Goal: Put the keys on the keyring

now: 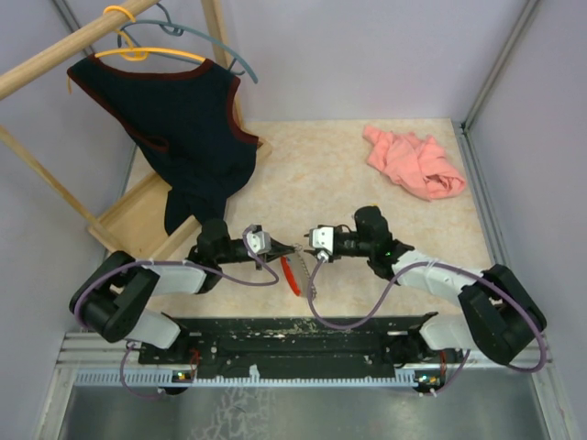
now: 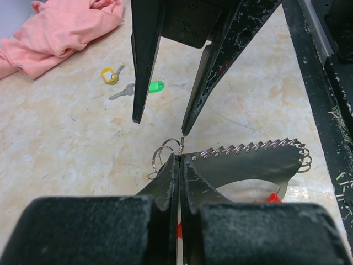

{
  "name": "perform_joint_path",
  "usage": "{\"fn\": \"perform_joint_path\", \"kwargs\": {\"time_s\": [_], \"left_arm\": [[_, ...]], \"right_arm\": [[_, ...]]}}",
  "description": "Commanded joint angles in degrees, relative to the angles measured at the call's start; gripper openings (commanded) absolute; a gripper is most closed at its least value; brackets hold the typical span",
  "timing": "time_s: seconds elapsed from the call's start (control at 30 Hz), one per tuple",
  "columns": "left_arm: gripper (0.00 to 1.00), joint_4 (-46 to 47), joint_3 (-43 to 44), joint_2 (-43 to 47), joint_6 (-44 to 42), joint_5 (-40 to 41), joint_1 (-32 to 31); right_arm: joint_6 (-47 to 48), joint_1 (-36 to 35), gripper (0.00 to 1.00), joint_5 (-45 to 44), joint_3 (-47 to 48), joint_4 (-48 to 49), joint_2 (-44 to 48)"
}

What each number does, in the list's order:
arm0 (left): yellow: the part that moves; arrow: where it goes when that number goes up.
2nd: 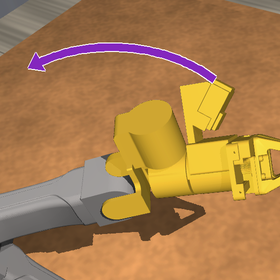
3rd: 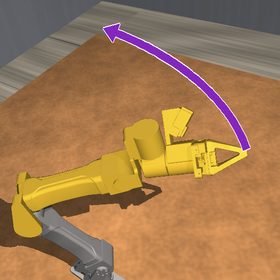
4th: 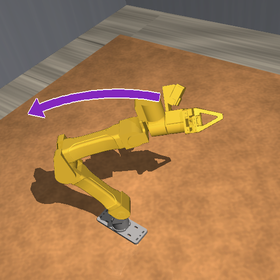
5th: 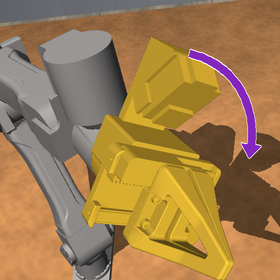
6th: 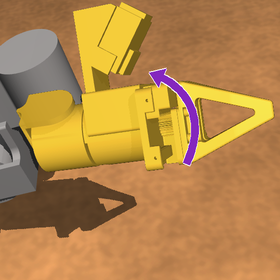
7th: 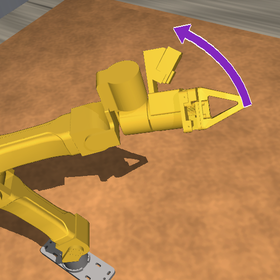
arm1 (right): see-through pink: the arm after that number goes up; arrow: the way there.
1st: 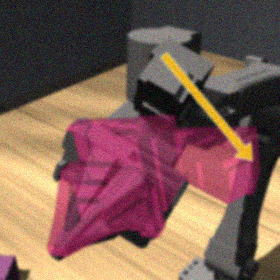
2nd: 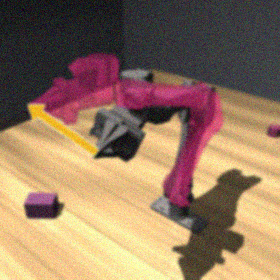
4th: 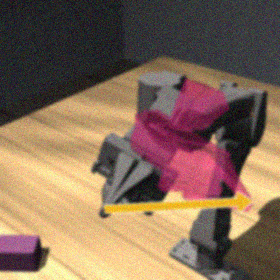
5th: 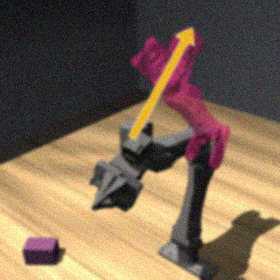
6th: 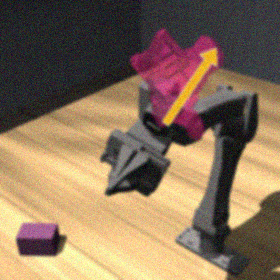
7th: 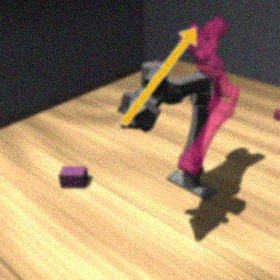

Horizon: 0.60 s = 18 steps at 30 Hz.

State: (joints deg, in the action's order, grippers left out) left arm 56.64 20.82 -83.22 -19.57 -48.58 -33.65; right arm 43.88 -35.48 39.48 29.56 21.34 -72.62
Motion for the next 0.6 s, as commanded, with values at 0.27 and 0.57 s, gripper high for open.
{"fn": "perform_joint_path", "kwargs": {"time_s": [0.27, 0.57], "left_arm": [[0.0, -1.6, 2.7, 1.0, -0.8, -5.1, 0.2], [0.0, -8.8, 4.8, 1.8, -4.4, -5.4, 0.2]], "right_arm": [[2.9, 0.4, 0.35, 6.8, 5.5, 2.0, -5.0], [0.7, 0.5, 0.07, 11.1, 11.2, -7.7, -7.3]]}}
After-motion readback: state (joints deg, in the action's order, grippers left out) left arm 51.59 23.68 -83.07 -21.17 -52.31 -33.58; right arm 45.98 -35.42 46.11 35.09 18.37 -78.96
